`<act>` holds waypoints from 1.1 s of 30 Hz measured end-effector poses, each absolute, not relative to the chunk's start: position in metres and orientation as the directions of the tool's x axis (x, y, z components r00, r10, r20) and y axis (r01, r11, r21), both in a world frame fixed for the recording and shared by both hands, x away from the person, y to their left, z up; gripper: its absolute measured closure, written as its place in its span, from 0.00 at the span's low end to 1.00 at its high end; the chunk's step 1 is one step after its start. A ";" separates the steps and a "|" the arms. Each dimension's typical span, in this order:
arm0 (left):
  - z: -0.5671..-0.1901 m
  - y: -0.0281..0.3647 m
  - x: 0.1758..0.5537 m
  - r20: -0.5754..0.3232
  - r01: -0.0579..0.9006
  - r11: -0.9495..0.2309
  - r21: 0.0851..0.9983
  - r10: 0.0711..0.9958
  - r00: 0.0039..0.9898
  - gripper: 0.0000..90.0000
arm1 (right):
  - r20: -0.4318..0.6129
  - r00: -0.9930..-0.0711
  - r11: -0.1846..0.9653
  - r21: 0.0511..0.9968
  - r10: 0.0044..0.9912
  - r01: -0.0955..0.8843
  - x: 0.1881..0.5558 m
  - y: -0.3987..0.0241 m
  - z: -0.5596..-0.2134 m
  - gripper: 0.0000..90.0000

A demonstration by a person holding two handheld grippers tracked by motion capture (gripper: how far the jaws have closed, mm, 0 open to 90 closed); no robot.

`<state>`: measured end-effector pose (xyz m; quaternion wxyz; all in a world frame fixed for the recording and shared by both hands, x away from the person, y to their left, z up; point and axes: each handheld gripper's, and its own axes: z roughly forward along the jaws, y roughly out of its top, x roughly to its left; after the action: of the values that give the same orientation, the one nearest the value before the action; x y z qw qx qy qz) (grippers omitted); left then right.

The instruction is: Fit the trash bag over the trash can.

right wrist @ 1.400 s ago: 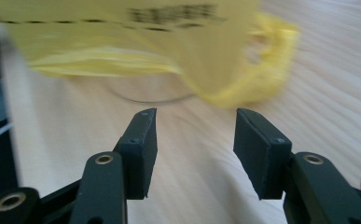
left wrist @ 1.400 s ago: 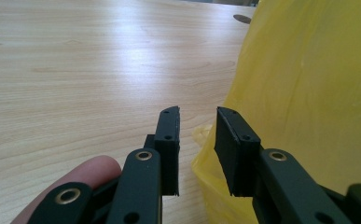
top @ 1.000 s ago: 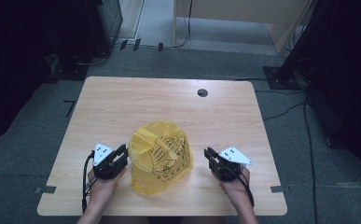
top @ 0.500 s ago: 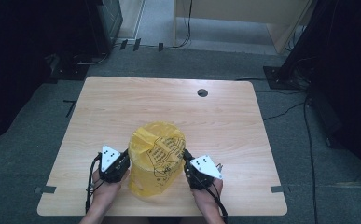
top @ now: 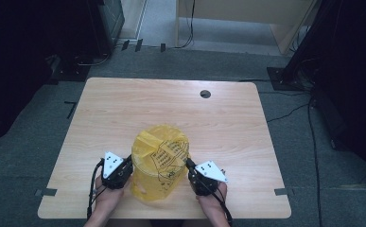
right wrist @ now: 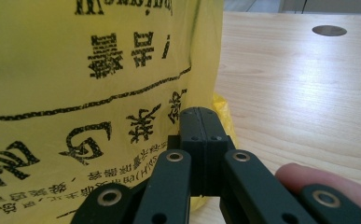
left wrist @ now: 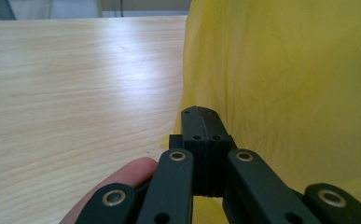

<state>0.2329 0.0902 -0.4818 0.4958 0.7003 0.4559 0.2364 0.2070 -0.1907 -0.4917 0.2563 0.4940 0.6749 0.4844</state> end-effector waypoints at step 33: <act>-0.503 0.221 0.248 -0.013 0.681 -0.178 0.711 0.964 0.265 0.01 | 0.343 -0.506 -0.044 0.857 0.791 0.513 0.226 -0.247 -0.505 1.00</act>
<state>0.2483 0.2205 -0.5026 0.3099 0.7325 0.5614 0.2285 0.2259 -0.2471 -0.5047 0.1288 0.4800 0.6792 0.5401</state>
